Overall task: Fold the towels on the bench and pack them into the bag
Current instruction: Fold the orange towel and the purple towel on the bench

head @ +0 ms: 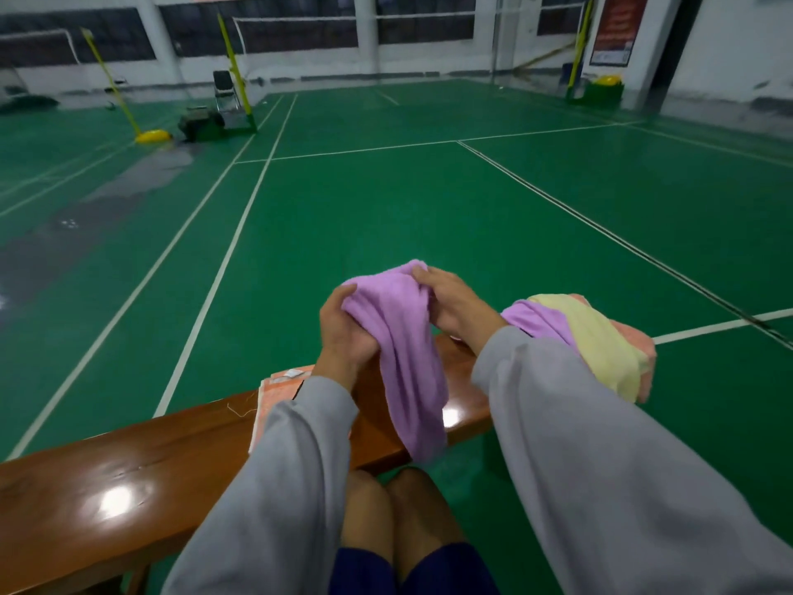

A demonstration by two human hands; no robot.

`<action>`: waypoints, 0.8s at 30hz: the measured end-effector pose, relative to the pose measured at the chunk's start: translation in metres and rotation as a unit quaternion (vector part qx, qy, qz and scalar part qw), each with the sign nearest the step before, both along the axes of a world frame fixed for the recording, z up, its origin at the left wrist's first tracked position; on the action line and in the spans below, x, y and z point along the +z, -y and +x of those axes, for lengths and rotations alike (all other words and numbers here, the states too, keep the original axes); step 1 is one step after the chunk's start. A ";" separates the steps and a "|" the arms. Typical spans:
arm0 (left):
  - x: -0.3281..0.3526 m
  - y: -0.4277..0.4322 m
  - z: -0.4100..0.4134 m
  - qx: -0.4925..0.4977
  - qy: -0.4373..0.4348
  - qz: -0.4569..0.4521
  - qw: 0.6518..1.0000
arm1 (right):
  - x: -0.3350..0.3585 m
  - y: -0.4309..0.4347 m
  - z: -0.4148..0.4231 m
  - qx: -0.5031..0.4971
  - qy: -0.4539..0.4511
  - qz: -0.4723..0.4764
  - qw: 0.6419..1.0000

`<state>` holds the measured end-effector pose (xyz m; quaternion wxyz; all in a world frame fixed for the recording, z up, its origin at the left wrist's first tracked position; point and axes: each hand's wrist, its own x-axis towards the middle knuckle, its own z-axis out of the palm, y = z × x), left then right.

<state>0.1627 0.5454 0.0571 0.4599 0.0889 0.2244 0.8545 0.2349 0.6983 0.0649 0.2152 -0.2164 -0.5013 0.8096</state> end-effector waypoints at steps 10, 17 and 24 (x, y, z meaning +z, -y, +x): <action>-0.004 0.008 0.008 0.153 0.024 -0.125 0.980 | 0.029 -0.002 0.001 -0.173 0.056 0.013 0.983; 0.003 0.035 -0.056 0.009 -0.164 -0.382 0.909 | 0.006 -0.016 0.042 -0.138 0.162 0.052 0.976; 0.050 0.049 -0.095 0.057 -0.265 -0.281 0.920 | 0.065 -0.037 0.024 -0.202 0.059 -0.045 0.977</action>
